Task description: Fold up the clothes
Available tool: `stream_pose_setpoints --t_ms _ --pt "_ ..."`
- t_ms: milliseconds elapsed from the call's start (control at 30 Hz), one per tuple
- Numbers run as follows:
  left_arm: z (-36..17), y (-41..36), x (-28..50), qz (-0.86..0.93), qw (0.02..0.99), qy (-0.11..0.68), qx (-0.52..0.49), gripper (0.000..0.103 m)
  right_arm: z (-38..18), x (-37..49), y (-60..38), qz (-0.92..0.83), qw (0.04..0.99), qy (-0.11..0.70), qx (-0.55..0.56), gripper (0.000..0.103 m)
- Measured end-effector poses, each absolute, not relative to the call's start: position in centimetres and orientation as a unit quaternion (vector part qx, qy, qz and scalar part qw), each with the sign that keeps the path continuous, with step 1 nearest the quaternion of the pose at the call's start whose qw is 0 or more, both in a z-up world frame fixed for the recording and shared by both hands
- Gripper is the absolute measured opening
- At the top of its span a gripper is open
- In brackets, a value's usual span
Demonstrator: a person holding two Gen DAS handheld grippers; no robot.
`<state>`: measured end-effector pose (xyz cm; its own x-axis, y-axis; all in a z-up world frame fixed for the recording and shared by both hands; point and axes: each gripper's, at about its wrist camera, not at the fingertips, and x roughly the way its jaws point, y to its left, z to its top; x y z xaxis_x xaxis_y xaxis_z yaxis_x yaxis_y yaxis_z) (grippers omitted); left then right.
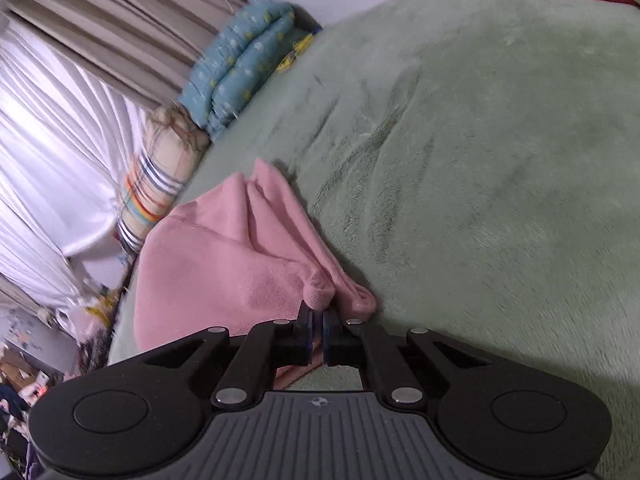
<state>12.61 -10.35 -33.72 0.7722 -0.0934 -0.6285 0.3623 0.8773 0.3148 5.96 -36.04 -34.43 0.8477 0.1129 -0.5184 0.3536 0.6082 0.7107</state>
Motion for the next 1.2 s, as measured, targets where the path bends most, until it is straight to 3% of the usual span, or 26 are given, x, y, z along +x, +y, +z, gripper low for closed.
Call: stream_pose_setpoints --t_ms 133,200,233,333,433,667,767,800,833,933,1000,1200 --pt "-33.8 -10.6 13.1 -0.128 0.913 0.32 0.219 0.068 -34.3 5.5 -36.4 -0.086 0.848 0.274 0.445 0.014" --pt "-33.8 -10.5 13.2 -0.13 0.913 0.323 0.214 0.068 -33.0 4.0 -37.5 -0.106 0.848 0.259 0.451 0.027" --pt "-33.7 -10.3 13.4 -0.131 0.913 0.326 0.206 0.068 -32.0 3.4 -37.9 -0.119 0.859 0.243 0.435 0.028" --pt "-33.7 -10.0 13.6 -0.136 0.913 0.334 0.19 0.068 -29.3 4.1 -39.8 -0.099 0.886 0.206 0.403 0.028" --pt "-33.7 -9.5 13.5 -0.142 0.912 0.338 0.182 0.067 -27.6 12.2 -41.4 0.046 0.884 0.265 0.382 0.028" --pt "-33.6 -8.5 14.2 -0.15 0.91 0.354 0.158 0.069 -30.6 27.0 -38.9 0.109 0.883 0.405 0.21 0.019" --pt "-33.5 -8.3 14.2 -0.154 0.908 0.357 0.155 0.069 -31.7 29.4 -38.1 0.127 0.879 0.421 0.184 0.023" --pt "-33.5 -8.2 14.3 -0.156 0.908 0.358 0.153 0.069 -31.9 29.7 -38.0 0.134 0.88 0.419 0.181 0.033" --pt "-33.6 -8.1 14.3 -0.155 0.908 0.358 0.151 0.07 -32.1 29.7 -37.9 0.135 0.882 0.417 0.176 0.034" --pt "-33.7 -7.8 14.4 -0.153 0.909 0.36 0.145 0.074 -32.5 29.9 -37.6 0.139 0.887 0.409 0.164 0.031" --pt "-33.8 -7.8 14.4 -0.152 0.909 0.363 0.14 0.074 -32.6 29.7 -38.0 0.135 0.889 0.398 0.182 0.011" --pt "-33.3 -8.2 14.3 -0.153 0.909 0.359 0.145 0.074 -29.3 28.1 -37.9 0.104 0.925 0.311 0.191 0.008"
